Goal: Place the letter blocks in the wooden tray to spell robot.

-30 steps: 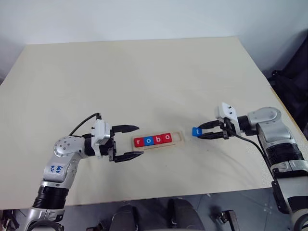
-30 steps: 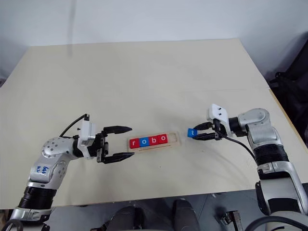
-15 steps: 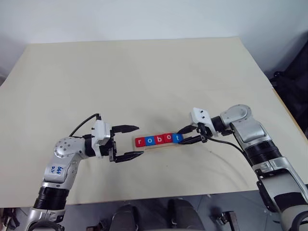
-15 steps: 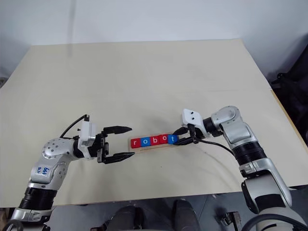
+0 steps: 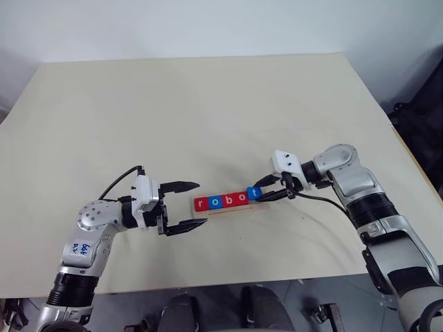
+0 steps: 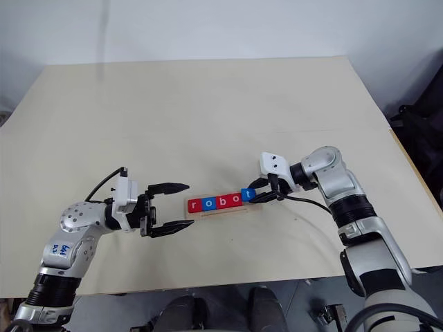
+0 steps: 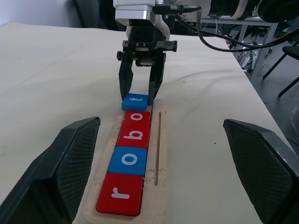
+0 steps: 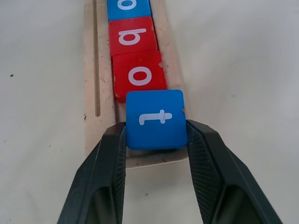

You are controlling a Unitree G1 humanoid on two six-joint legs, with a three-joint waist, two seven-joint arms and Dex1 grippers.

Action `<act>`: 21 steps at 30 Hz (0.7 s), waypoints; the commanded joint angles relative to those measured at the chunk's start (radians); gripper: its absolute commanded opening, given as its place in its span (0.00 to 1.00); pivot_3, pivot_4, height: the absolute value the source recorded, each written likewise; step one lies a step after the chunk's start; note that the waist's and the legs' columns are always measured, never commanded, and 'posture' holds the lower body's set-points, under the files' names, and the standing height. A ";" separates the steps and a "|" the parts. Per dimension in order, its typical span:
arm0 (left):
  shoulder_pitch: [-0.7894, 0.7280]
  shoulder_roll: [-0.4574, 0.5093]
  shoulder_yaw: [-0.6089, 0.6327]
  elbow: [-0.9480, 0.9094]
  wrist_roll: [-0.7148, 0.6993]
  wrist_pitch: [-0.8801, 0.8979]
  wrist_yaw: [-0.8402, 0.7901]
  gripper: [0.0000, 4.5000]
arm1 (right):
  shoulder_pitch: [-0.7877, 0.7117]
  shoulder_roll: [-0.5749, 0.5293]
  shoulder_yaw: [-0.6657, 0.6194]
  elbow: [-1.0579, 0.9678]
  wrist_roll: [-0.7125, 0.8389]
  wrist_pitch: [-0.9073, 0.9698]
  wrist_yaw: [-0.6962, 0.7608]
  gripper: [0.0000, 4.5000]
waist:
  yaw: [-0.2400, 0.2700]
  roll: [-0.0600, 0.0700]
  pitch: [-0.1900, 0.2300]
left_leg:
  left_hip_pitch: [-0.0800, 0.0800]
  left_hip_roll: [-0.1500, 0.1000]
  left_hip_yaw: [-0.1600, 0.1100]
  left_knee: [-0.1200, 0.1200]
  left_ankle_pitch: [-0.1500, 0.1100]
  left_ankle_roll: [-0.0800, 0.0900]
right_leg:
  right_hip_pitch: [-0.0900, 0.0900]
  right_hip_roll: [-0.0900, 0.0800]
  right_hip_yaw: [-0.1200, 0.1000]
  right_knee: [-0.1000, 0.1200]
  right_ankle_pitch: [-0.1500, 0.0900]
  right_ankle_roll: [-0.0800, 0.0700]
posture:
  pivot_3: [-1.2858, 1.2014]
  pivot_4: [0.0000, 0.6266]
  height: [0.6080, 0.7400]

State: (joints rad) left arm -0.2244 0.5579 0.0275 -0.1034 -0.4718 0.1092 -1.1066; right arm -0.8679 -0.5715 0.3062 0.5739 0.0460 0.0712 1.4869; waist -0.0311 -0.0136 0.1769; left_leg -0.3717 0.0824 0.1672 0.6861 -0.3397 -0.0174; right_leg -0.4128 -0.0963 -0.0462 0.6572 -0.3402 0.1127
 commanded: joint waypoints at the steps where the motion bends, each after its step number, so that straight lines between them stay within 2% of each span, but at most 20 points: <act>1: -0.001 0.003 0.019 -0.029 -0.015 -0.011 0.002 1.00 | -0.018 -0.004 -0.010 -0.025 0.010 0.013 0.023 0.62 | 0.000 0.000 0.000 | 0.000 0.000 0.000 0.000 0.000 0.000 | 0.000 0.000 0.000 0.000 0.000 0.000 | 0.52 0.24 1.00; 6: -0.007 0.002 0.017 -0.025 -0.014 -0.011 0.003 1.00 | -0.020 -0.010 -0.040 -0.066 0.051 0.046 0.045 0.99 | 0.000 0.000 0.000 | 0.000 0.000 0.000 0.000 0.000 0.000 | 0.000 0.000 0.000 0.000 0.000 0.000 | 0.52 0.24 1.00; 10: -0.007 0.002 0.017 -0.024 -0.014 -0.011 0.002 1.00 | -0.019 -0.026 -0.084 -0.079 0.088 0.072 0.026 1.00 | 0.000 0.000 0.000 | 0.000 0.000 0.000 0.000 0.000 0.000 | 0.000 0.000 0.000 0.001 0.000 0.000 | 0.52 0.24 1.00; 13: -0.009 0.001 0.016 -0.020 -0.014 -0.011 0.002 1.00 | -0.004 -0.050 -0.098 -0.067 0.090 0.064 0.031 0.85 | 0.001 0.000 0.000 | 0.000 0.000 0.000 0.000 0.000 0.000 | 0.000 0.000 0.000 0.000 0.000 0.000 | 0.52 0.24 1.00; 21: -0.026 -0.005 0.009 -0.009 -0.011 -0.010 0.001 1.00 | -0.005 -0.001 -0.103 0.007 0.058 -0.043 -0.076 0.24 | -0.002 0.000 0.000 | 0.000 0.000 0.000 0.000 0.000 0.000 | 0.000 0.000 0.000 0.000 0.000 0.000 | 0.52 0.24 1.00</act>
State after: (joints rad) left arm -0.2405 0.5541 0.0271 -0.1019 -0.4718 0.1092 -1.1057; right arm -0.8639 -0.5782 0.2246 0.5715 0.1102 0.0635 1.4384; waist -0.0335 -0.0136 0.1769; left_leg -0.3716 0.0826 0.1674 0.6859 -0.3397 -0.0175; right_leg -0.4130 -0.0961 -0.0462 0.6573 -0.3402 0.1127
